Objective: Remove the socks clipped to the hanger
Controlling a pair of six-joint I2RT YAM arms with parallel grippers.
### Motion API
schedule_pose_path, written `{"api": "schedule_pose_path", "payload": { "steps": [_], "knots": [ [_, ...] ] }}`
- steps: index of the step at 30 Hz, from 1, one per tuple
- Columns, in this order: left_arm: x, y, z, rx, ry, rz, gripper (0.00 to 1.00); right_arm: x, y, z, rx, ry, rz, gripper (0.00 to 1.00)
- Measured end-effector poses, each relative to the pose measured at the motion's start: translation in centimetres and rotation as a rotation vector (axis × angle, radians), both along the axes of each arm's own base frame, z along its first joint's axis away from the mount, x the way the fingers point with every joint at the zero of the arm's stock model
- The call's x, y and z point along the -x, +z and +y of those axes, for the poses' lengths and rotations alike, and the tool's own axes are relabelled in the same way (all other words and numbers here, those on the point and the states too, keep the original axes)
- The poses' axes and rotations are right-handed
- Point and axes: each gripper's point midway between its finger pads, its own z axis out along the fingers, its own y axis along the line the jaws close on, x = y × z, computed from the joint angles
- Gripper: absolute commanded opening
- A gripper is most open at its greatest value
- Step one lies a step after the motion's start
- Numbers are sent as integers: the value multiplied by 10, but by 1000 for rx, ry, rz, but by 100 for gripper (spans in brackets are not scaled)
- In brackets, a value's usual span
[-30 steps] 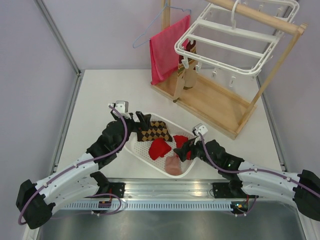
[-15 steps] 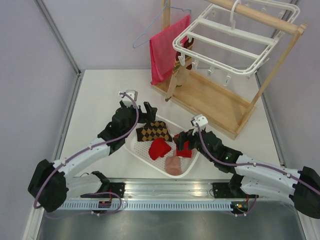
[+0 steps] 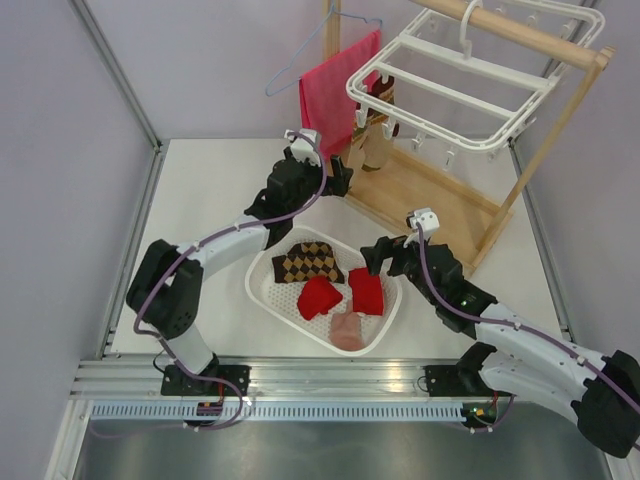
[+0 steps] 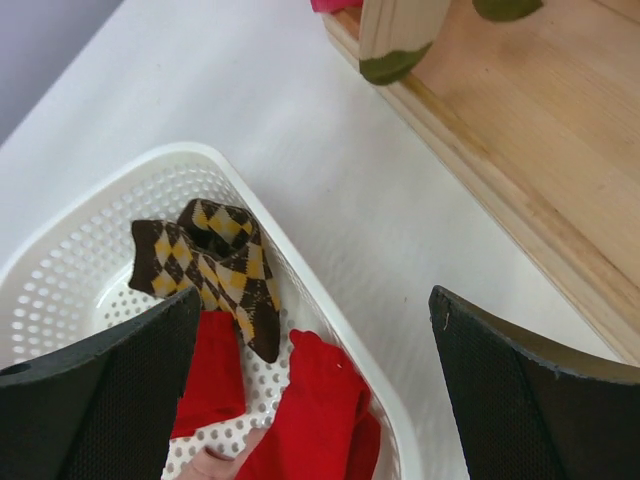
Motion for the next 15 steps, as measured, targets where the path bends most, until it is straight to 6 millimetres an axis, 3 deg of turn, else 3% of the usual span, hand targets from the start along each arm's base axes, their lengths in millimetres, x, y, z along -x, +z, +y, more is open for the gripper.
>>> {"api": "schedule_pose_path", "payload": {
  "steps": [7,15],
  "knots": [
    [-41,-41,-11,-45,-20,40,100,4,24,-8,-48,-5,-53,98],
    [-70,-53,-30,-44,-61,44,100,3,19,-10,-22,3,-45,98]
  ]
}}
